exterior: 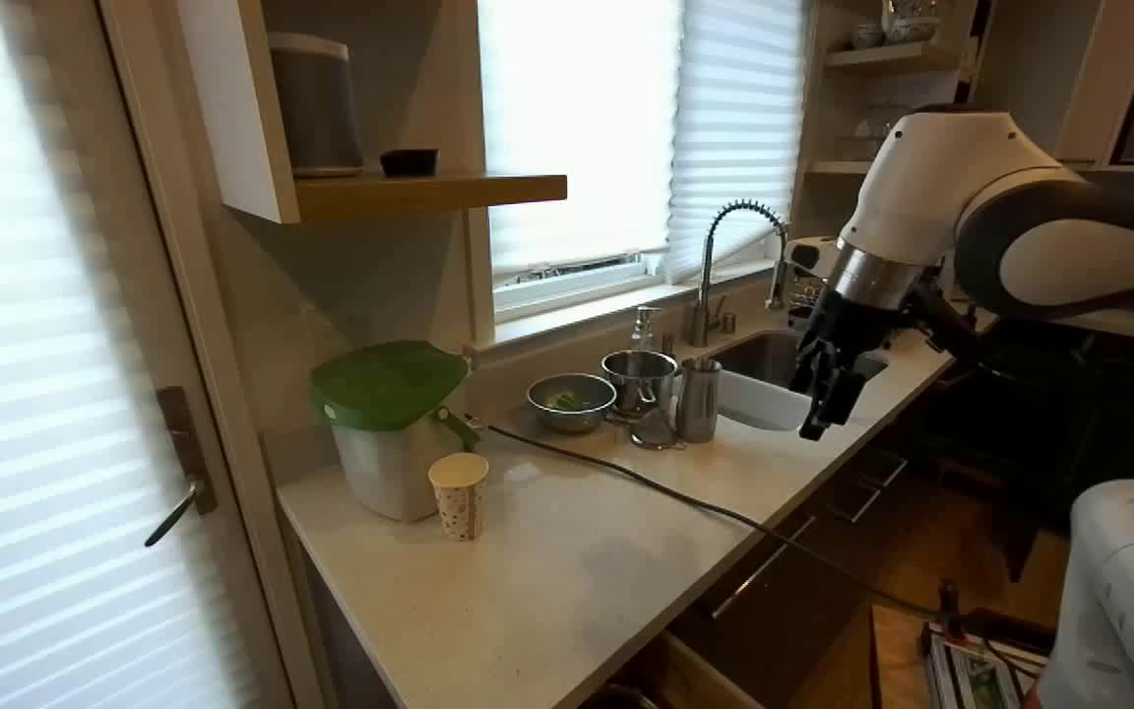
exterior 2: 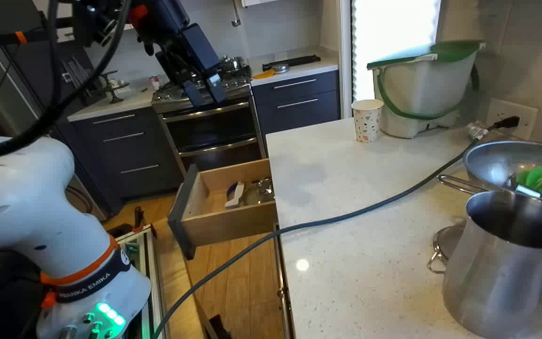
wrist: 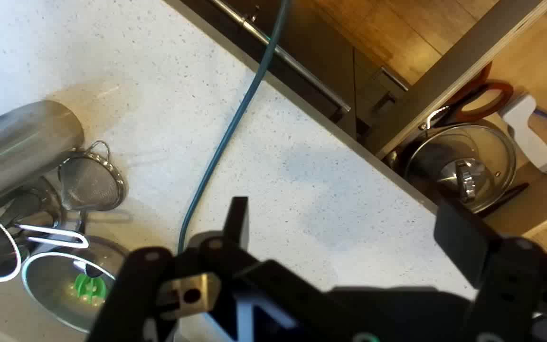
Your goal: Remove the white and blue object from the open drawer and put it on the counter
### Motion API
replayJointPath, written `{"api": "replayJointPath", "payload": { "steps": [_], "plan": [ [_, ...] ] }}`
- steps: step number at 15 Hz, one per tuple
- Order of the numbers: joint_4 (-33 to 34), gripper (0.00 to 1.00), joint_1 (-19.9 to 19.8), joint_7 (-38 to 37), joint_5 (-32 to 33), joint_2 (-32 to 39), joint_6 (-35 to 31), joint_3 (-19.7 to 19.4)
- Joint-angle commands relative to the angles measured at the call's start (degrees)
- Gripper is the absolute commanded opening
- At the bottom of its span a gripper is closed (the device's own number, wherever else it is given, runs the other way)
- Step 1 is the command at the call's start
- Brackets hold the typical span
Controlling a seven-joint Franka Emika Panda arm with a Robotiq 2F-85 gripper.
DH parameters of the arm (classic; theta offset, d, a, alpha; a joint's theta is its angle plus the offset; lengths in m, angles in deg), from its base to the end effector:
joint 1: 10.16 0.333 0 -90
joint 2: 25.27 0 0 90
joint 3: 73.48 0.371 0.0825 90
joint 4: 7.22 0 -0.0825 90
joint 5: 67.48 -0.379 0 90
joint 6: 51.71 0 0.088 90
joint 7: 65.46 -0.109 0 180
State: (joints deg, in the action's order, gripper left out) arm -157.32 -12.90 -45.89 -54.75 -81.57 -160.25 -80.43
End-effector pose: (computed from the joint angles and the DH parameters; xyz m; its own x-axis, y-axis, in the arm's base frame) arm 0.2282 -0.0684 0.5798 0.9435 0.2683 0.1944 0.2304 -0.9530 0.1970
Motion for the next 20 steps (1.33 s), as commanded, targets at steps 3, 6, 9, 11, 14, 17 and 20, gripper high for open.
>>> {"api": "replayJointPath", "payload": {
  "steps": [3,6,9,11,14,17,20],
  "plan": [
    [0.13,1.00,0.91,-0.62,0.63,-0.03,0.24,-0.57],
    [0.13,1.00,0.91,-0.62,0.63,-0.03,0.24,-0.57],
    [-1.08,1.00,4.96,0.18,-3.14,2.07,-1.51,-0.28],
    [-3.15,1.00,9.76,0.59,-8.02,4.06,-4.12,0.71],
    [-6.56,1.00,17.39,1.57,-15.35,9.24,-11.05,3.29],
    [-7.10,1.00,24.01,4.85,-19.32,18.36,-17.83,5.57],
    [-6.44,1.00,28.22,9.60,-20.47,28.16,-22.75,6.90]
  ]
}}
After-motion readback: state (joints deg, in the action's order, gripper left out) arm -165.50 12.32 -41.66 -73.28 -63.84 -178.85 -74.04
